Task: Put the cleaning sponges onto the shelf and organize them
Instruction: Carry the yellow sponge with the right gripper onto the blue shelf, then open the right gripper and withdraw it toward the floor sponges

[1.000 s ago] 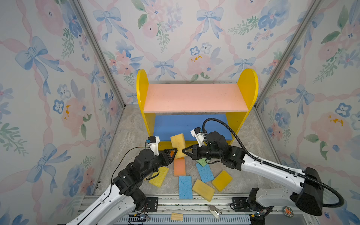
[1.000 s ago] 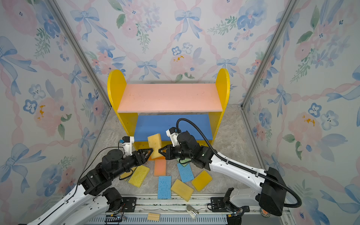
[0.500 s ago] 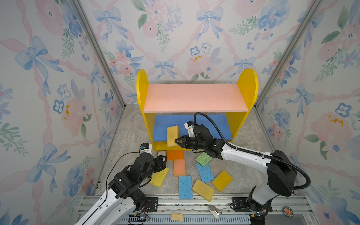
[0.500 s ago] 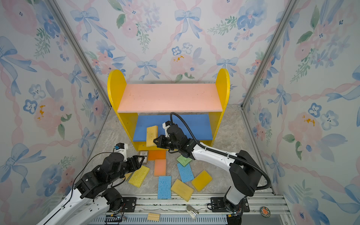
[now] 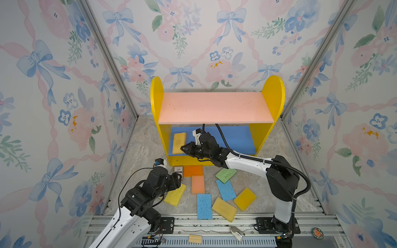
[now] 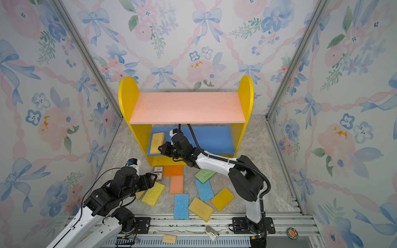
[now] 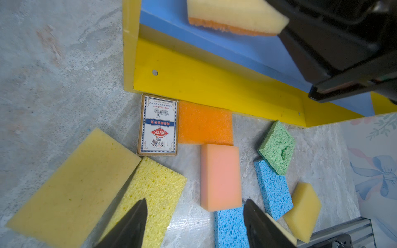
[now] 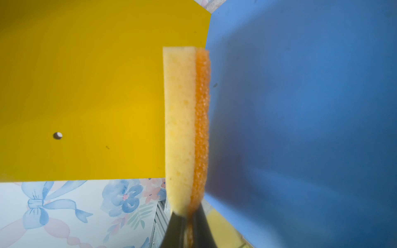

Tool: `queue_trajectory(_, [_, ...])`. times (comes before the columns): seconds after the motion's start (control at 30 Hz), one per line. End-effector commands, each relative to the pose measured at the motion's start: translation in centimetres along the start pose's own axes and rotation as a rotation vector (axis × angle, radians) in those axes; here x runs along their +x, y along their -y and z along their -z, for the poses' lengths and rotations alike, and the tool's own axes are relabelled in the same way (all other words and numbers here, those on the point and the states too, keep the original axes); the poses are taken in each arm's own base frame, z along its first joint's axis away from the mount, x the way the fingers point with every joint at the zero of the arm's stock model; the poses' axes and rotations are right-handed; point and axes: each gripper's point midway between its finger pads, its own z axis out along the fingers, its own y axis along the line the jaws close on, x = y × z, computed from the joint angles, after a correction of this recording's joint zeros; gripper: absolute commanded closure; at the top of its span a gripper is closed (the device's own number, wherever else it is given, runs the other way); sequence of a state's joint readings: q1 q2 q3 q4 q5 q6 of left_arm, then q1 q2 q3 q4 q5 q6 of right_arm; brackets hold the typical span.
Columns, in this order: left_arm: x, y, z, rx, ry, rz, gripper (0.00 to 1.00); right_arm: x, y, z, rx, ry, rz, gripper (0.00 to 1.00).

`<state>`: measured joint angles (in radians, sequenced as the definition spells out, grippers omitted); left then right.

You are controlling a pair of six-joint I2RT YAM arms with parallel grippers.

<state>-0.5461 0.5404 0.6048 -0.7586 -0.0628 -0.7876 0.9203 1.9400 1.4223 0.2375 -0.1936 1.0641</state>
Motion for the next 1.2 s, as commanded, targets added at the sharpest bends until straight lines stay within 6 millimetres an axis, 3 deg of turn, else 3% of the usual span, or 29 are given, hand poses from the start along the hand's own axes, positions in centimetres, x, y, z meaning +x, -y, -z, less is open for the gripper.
queue_trajectory(0.0, [0.5, -0.3, -0.1, -0.007, -0.024, -0.034, 0.27, 0.0, -1.3, -1.2, -0.032, -0.012, -0.011, 0.93])
queue_trajectory(0.17, [0.5, -0.2, 0.0, 0.003, -0.024, -0.038, 0.26, 0.6, -0.6, -2.1, 0.013, -0.071, 0.003, 0.86])
queue_trajectory(0.33, [0.4, -0.2, 0.2, 0.007, -0.013, -0.033, 0.24, 0.7, 0.2, -1.9, 0.085, -0.1, 0.058, 0.53])
queue_trajectory(0.57, [0.4, -0.2, 0.1, 0.009, -0.015, -0.033, 0.21, 0.4, 1.5, -0.8, 0.193, -0.125, 0.142, 0.34])
queue_trajectory(0.73, [0.3, -0.1, 0.3, 0.013, -0.007, -0.032, 0.17, 0.8, 2.0, -0.8, 0.256, -0.139, 0.206, 0.31])
queue_trajectory(1.0, [0.3, 0.0, 0.4, 0.019, -0.006, -0.031, 0.12, 1.4, -0.3, -3.0, 0.093, -0.153, 0.222, 0.33])
queue_trajectory(1.17, [0.3, 0.0, 0.4, 0.023, -0.007, -0.032, 0.08, 0.4, 0.5, -2.3, 0.14, -0.123, 0.234, 0.33])
